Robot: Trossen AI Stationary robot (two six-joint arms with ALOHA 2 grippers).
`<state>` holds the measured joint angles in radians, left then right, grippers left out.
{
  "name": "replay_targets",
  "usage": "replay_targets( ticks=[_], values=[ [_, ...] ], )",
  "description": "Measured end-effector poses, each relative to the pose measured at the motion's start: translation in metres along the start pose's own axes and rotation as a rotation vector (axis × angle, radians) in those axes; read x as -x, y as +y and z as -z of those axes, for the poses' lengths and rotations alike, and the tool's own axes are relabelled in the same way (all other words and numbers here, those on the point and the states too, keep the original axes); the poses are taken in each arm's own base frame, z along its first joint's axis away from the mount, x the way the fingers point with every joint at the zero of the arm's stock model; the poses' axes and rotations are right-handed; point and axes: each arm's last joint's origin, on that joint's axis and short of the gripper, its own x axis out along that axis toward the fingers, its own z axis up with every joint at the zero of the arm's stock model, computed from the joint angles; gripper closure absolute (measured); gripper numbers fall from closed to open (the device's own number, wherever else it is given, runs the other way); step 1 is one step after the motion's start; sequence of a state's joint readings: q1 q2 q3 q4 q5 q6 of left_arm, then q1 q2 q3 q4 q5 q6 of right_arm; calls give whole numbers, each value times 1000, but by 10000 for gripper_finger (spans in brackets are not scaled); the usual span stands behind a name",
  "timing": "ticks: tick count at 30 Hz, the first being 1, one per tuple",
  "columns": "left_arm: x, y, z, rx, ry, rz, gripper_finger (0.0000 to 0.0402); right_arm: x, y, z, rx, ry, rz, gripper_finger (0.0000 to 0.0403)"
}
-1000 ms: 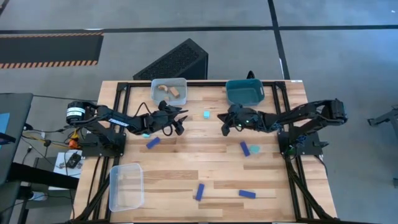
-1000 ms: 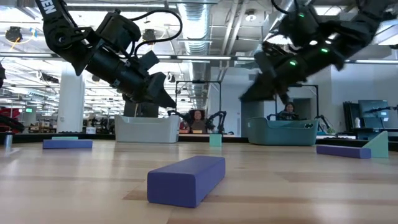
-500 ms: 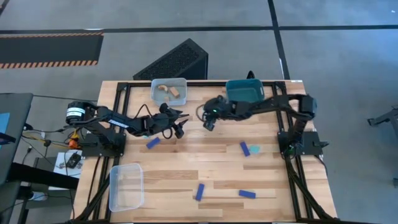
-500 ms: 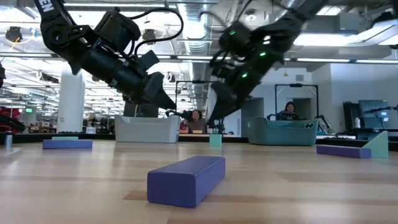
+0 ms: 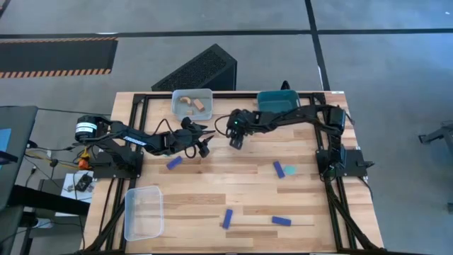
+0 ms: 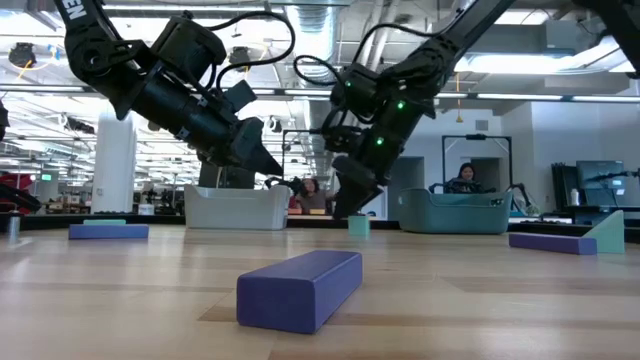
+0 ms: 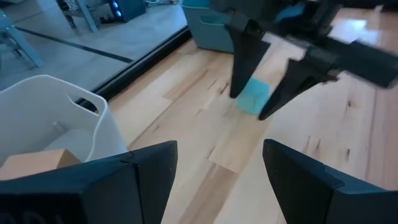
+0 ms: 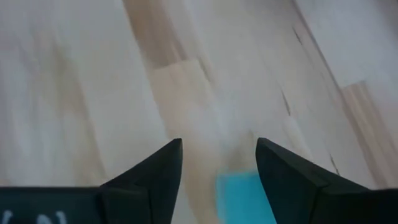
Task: Sort & place blocks by color
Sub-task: Put the violet block into the blue bin
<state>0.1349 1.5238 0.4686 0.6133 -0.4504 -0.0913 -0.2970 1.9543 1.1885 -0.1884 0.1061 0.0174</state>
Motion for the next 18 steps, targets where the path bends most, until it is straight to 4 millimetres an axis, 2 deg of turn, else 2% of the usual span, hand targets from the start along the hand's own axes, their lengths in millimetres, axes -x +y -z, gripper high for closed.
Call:
replay_targets(
  ticks=[11, 15, 18],
  values=[
    [0, 0, 0, -2, 3, -1, 173, 6, 10, 0, -16, 4, -14, 182],
    [0, 0, 1, -11, 12, -2, 173, 20, 20, -2, -37, 12, -29, 182],
    [0, 0, 4, -25, 36, -4, 173, 35, 36, 4, -13, 75, -51, 182]
  ],
)
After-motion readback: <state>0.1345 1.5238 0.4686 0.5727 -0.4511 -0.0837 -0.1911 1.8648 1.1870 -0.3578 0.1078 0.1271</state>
